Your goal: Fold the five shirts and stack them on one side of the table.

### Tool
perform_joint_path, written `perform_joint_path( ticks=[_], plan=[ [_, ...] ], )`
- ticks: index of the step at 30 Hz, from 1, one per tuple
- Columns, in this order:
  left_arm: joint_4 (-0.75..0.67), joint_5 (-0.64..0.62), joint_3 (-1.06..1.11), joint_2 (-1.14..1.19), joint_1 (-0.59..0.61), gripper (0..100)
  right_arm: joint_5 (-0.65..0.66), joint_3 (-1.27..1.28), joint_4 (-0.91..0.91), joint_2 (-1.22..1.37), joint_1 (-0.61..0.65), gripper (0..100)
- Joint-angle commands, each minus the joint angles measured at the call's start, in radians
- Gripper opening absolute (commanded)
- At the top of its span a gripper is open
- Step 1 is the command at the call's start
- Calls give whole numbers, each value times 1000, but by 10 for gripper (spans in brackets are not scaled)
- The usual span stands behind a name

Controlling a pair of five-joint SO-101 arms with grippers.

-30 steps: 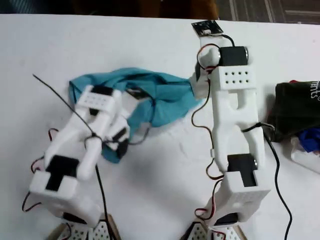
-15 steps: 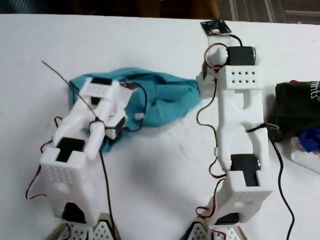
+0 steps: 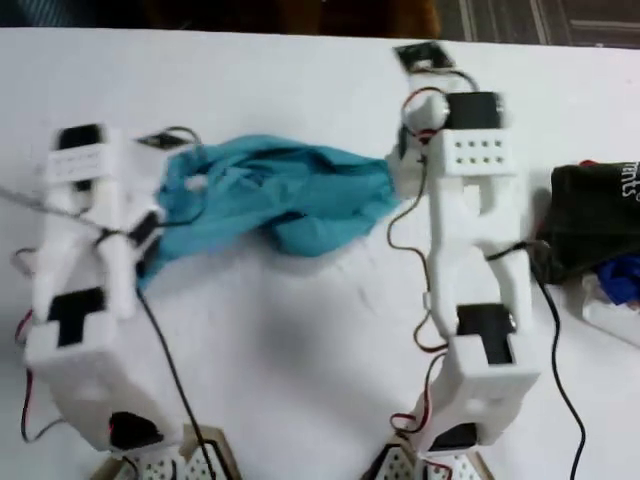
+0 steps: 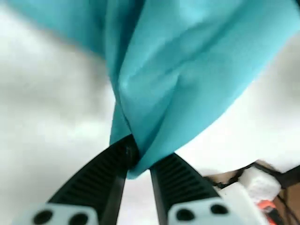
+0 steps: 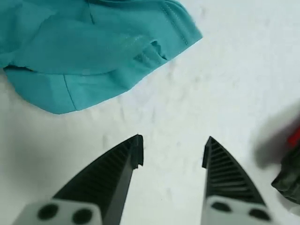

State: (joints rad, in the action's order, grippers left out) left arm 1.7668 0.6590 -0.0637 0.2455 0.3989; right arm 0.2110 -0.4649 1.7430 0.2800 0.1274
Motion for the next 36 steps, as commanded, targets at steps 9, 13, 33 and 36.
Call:
perform_joint_path(
  ticks=[9,13,33,36],
  plan=[
    [-21,49,130,-298,38,27,124,-12,-38,196,199,212],
    [-40,49,166,-299,37,27,180,-8,-107,206,194,212],
    [-63,48,174,-307,41,27,242,-345,-285,426,203,19],
    [-38,18,117,-307,43,27,249,-489,-156,400,194,18]
  ],
)
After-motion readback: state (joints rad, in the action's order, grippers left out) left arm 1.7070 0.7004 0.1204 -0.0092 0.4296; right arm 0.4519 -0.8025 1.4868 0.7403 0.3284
